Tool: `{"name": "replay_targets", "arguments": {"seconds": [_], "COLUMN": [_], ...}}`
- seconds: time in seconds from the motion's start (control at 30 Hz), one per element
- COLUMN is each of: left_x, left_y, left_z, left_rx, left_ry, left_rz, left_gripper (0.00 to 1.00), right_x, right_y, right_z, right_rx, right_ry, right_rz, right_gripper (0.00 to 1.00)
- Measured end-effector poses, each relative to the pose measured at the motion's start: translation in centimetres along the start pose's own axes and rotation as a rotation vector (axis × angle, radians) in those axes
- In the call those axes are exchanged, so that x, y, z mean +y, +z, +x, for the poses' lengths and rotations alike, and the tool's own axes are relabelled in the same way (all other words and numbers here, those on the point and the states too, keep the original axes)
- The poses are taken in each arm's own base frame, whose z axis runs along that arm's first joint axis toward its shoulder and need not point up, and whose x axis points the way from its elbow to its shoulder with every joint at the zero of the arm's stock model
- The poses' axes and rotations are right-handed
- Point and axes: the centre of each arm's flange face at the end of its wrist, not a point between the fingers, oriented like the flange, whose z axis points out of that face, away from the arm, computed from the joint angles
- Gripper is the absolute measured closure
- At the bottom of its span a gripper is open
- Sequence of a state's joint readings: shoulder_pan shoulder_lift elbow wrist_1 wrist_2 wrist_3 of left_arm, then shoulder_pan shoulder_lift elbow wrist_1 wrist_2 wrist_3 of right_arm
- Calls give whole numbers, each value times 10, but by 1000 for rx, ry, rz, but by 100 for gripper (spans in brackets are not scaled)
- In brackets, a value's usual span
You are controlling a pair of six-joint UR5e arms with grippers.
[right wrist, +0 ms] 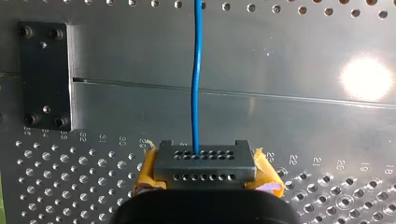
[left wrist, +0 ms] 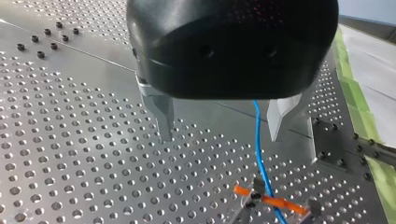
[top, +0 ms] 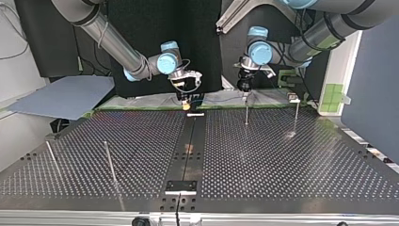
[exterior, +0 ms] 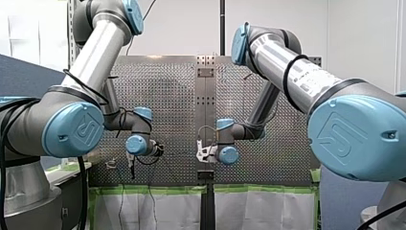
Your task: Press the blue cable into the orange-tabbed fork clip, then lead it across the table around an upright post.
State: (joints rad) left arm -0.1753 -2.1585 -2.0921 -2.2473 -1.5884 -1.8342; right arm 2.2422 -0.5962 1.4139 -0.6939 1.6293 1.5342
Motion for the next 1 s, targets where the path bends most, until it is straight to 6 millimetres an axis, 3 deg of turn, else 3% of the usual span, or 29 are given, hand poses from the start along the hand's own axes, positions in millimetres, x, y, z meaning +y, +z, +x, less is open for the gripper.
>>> {"name": "replay_targets", "arguments": {"seconds": [0.57,0.8,1.0], "left_x": [-19,-24,-17], "left_y": [2,21,28], "left_z": [5,17,37], "left_rx": [7,-19,11], "left_ry": [-58,-2,31], "left_rz": [36,11,-46], "left_gripper": [0,0,0], "right_x": [0,-1,-2], "right_y": [0,-1,-1], "right_z": [0,-1,-1], "right_rx": [-4,-7,-8], "right_ry": [0,-1,-1], "right_rz": [3,5,6], "right_gripper": [100,100,100]}}
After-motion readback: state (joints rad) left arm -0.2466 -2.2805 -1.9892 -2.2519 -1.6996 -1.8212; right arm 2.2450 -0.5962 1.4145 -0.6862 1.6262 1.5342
